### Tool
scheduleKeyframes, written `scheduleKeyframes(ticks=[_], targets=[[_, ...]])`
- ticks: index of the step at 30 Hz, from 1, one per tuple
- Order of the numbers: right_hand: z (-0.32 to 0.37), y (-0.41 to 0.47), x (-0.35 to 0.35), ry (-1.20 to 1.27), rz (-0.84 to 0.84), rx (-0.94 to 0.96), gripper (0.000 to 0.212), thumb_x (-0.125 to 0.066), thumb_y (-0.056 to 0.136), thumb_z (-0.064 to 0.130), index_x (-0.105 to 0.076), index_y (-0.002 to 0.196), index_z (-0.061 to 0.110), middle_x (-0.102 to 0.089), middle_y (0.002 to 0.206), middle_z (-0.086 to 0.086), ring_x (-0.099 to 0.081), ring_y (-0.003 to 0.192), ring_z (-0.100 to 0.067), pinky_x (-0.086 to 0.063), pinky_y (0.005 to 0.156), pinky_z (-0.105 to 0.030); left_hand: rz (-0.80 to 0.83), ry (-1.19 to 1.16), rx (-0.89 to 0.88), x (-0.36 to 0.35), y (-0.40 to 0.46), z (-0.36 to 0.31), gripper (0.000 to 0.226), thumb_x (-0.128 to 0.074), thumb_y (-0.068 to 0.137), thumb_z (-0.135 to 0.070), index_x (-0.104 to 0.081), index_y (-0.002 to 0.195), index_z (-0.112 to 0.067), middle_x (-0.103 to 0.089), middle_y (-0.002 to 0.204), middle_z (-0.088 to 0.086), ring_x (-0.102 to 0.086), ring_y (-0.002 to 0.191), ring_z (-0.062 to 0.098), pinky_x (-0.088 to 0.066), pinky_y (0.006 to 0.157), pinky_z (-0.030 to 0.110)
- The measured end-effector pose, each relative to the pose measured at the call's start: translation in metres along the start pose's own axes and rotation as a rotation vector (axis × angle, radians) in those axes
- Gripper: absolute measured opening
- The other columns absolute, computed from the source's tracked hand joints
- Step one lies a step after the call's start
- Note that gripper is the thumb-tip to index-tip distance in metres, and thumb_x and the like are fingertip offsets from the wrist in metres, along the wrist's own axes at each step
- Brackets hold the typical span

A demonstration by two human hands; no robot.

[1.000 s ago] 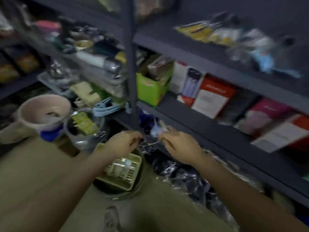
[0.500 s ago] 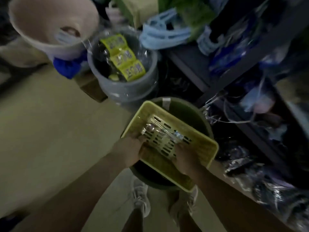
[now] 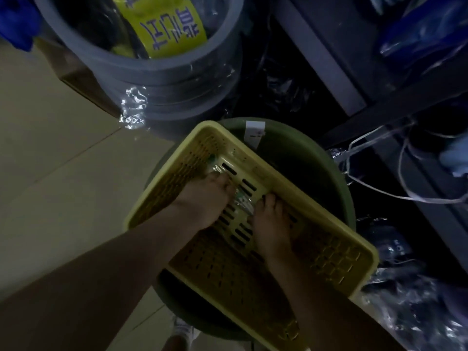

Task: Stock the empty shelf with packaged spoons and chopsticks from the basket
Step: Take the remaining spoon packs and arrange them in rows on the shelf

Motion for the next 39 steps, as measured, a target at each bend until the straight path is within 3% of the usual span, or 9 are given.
scheduleKeyframes(ticks=[2,7,12,15,20,24,27,34,39], targets=[[-0.002,0.003,0.000,0.020,-0.087,0.007,0.040,-0.082,0.063,0.019,-0.068,0.097,0.003,-0.063,0.109,-0.016,-0.066,0.086,-0.024,-0.058,0.063,-0.031,0.010,0.038,0.090,-0.003,0.008,0.001,0.050,-0.041,0.091,-0.014,-0.029,0.139,-0.012,-0.025,0.147,0.012,-0.030,0.133,0.031,-0.040,0.099,0.040],[-0.013,-0.009,0.021,0.206,0.056,0.056,0.036,-0.047,0.094,0.016,-0.039,0.128,0.010,-0.058,0.122,-0.013,-0.064,0.102,-0.023,-0.056,0.076,-0.028,-0.032,-0.034,0.127,-0.012,0.007,0.004,0.046,-0.041,0.091,-0.017,-0.029,0.135,-0.011,-0.033,0.143,0.012,-0.034,0.130,0.029,-0.035,0.102,0.040],[-0.036,-0.038,0.053,0.582,0.245,0.061,0.026,-0.041,0.097,0.024,-0.043,0.121,0.014,-0.059,0.113,-0.009,-0.058,0.088,-0.015,-0.044,0.060,-0.020,0.177,-0.229,0.019,-0.017,0.003,0.007,0.058,-0.061,0.083,-0.034,-0.036,0.134,-0.019,-0.045,0.137,0.010,-0.044,0.124,0.029,-0.041,0.098,0.039],[-0.042,-0.045,0.063,0.558,0.210,0.053,0.026,-0.039,0.098,0.023,-0.045,0.119,0.010,-0.061,0.113,-0.013,-0.057,0.088,-0.016,-0.032,0.052,-0.014,0.301,-0.304,-0.002,-0.021,-0.008,0.003,0.044,-0.057,0.086,-0.035,-0.048,0.127,-0.024,-0.050,0.134,0.005,-0.050,0.119,0.025,-0.041,0.090,0.032],[-0.030,-0.049,0.067,0.345,0.098,-0.003,0.025,-0.043,0.097,0.022,-0.047,0.118,0.009,-0.062,0.111,-0.012,-0.064,0.098,-0.022,-0.054,0.076,-0.028,0.301,-0.232,0.012,-0.029,-0.014,0.004,0.035,-0.039,0.094,-0.018,-0.043,0.129,-0.018,-0.050,0.134,0.013,-0.052,0.116,0.027,-0.044,0.093,0.036],[-0.036,-0.048,0.066,0.348,0.092,0.005,0.020,-0.038,0.098,0.021,-0.048,0.113,0.011,-0.059,0.084,-0.003,-0.061,0.077,-0.014,-0.043,0.057,-0.017,0.300,-0.232,0.009,-0.027,-0.014,-0.004,0.036,-0.025,0.099,-0.031,-0.036,0.133,-0.025,-0.043,0.140,0.013,-0.047,0.122,0.030,-0.042,0.094,0.037],[-0.041,-0.045,0.064,0.387,0.108,0.030,0.021,-0.036,0.099,0.024,-0.047,0.113,0.012,-0.033,0.064,0.008,-0.038,0.053,-0.003,-0.027,0.047,-0.014,0.278,-0.237,0.053,-0.028,-0.002,-0.010,0.037,-0.030,0.098,-0.033,-0.045,0.127,-0.016,-0.051,0.132,0.015,-0.052,0.117,0.029,-0.042,0.090,0.034],[-0.046,-0.054,0.083,0.779,0.231,0.016,0.029,-0.031,0.100,0.030,-0.053,0.107,0.012,-0.053,0.075,-0.003,-0.055,0.070,-0.016,-0.037,0.055,-0.022,0.275,-0.286,0.036,-0.008,-0.006,-0.012,0.022,-0.048,0.090,-0.025,-0.059,0.105,-0.014,-0.061,0.097,0.009,-0.059,0.089,0.021,-0.044,0.076,0.030],[-0.052,-0.077,0.109,0.917,0.204,0.079,0.019,-0.041,0.098,0.022,-0.057,0.089,0.018,-0.046,0.061,0.008,-0.045,0.057,-0.006,-0.036,0.055,-0.022,0.118,-0.325,-0.001,0.024,-0.052,-0.005,0.034,-0.056,0.088,-0.031,-0.055,0.120,-0.020,-0.062,0.112,0.006,-0.058,0.098,0.022,-0.046,0.079,0.032]])
Point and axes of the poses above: each hand's wrist, its own y-axis towards the middle knuckle, its own x-axis out of the back of the hand, z = x × y, the point moved 1 cm from there along y, towards the middle knuckle
